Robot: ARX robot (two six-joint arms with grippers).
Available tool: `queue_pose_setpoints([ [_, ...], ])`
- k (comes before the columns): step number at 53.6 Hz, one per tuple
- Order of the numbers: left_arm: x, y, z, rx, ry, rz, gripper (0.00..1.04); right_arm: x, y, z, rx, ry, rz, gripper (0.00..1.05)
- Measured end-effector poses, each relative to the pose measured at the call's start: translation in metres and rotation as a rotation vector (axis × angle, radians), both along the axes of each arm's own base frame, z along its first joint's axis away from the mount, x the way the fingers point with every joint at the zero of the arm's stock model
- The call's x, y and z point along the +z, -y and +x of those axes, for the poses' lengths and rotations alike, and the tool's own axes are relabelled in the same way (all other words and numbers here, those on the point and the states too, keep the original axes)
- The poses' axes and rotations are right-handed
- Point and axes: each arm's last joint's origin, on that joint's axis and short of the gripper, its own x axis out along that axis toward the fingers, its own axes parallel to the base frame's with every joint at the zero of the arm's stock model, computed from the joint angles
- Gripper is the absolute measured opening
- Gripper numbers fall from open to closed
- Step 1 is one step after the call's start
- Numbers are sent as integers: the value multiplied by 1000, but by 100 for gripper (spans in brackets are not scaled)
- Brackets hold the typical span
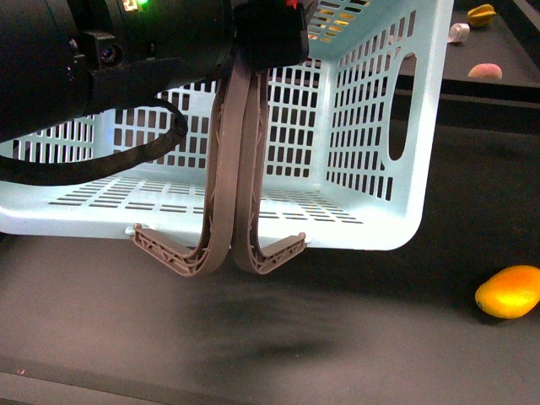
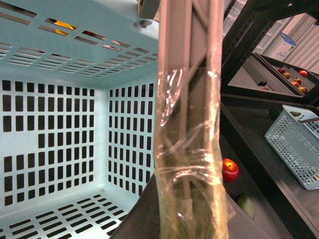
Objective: Pick mango with right arm and hold basket with left
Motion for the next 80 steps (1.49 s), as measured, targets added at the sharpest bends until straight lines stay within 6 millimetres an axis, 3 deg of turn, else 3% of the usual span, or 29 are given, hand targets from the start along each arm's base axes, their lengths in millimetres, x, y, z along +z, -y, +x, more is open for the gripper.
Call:
queue_pose_setpoints([
  [80,0,9,-6,-62,-24,-32,10,0,0,0,0,0,0,97],
])
